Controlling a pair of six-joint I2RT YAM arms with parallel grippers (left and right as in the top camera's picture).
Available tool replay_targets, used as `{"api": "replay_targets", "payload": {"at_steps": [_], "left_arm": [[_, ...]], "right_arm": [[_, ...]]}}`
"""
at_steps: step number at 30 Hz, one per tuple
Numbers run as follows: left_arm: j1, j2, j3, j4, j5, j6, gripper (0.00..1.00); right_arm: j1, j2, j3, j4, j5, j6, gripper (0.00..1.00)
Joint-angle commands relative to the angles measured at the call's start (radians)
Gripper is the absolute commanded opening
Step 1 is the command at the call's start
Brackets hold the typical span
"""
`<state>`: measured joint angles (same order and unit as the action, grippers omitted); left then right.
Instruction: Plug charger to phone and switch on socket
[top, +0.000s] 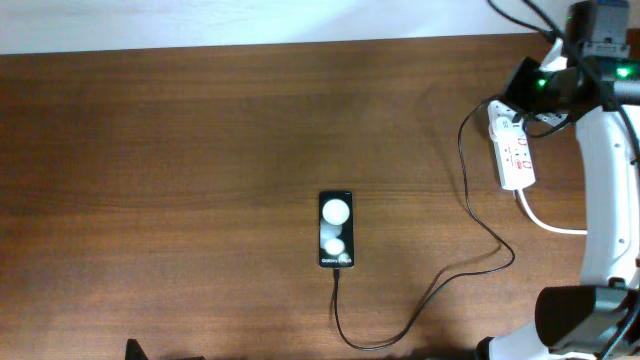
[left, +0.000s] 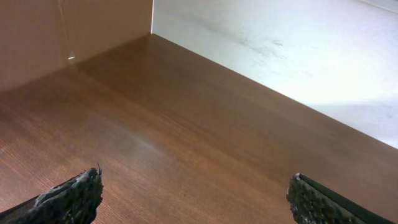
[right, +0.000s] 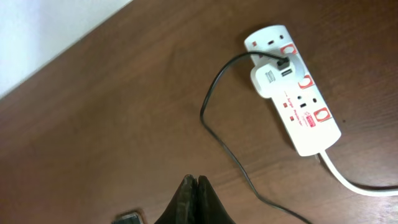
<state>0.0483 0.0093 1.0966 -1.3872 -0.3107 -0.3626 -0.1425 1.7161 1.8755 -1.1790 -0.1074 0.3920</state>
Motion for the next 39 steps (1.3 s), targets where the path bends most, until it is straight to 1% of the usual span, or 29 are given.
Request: {"api": "replay_targets", "payload": {"at_steps": [1,6,7,8,10,11,15,17,21,23,24,26,27,28,29,30,39], "left_arm": [[0.002,-0.003,0.001,0.003,0.0,-0.006,0.99],[0.002,-0.003,0.001,0.003,0.001,-0.006,0.99],[0.001,-0.003,0.001,0.003,0.027,-0.006,0.99],[-0.006,-0.003,0.001,0.009,0.065,0.026,0.99],[-0.019,-0.002,0.001,0.033,0.116,0.152,0.99],[-0.027,-0.002,0.001,0.039,0.133,0.189,0.99],[-0.048,-0.003,0.001,0.043,0.139,0.227,0.99],[-0.048,-0.003,0.001,0.045,0.138,0.237,0.99],[-0.048,-0.003,0.001,0.045,0.138,0.237,0.99],[-0.048,-0.003,0.001,0.045,0.138,0.237,0.99],[-0.048,-0.003,0.001,0.045,0.138,0.237,0.99],[-0.048,-0.003,0.001,0.045,0.138,0.237,0.99],[-0.048,-0.002,0.001,0.045,0.138,0.237,0.99],[-0.048,-0.003,0.001,0.045,0.138,0.237,0.99],[-0.048,-0.003,0.001,0.045,0.138,0.237,0.99],[-0.048,-0.002,0.001,0.045,0.138,0.237,0.99],[-0.048,-0.003,0.001,0.045,0.138,0.237,0.99]], "right_arm": [[0.119,-0.051,0.004,-0.039,0.048,-0.047,0.04],[0.272,-0.124,0.004,-0.116,0.162,-0.048,0.04],[0.292,-0.147,0.004,-0.128,0.173,-0.048,0.04],[0.306,-0.171,0.004,-0.142,0.173,-0.048,0.04],[0.313,-0.208,0.004,-0.171,0.173,-0.048,0.04],[0.313,-0.224,0.004,-0.193,0.173,-0.048,0.04],[0.313,-0.286,-0.004,-0.291,0.172,-0.048,0.04],[0.314,-0.338,-0.027,-0.3,0.172,-0.048,0.04],[0.314,-0.502,-0.177,-0.334,0.172,-0.048,0.04],[0.314,-0.607,-0.306,-0.332,0.172,-0.048,0.04],[0.314,-0.694,-0.394,-0.333,0.166,-0.047,0.04],[0.314,-0.757,-0.447,-0.348,0.161,-0.044,0.04],[0.314,-0.789,-0.473,-0.37,0.161,-0.044,0.13],[0.314,-0.797,-0.478,-0.398,0.161,-0.044,0.41],[0.314,-0.796,-0.478,-0.426,0.161,-0.044,0.73],[0.314,-0.794,-0.478,-0.441,0.161,-0.044,0.99],[0.314,-0.793,-0.478,-0.445,0.161,-0.045,0.99]]}}
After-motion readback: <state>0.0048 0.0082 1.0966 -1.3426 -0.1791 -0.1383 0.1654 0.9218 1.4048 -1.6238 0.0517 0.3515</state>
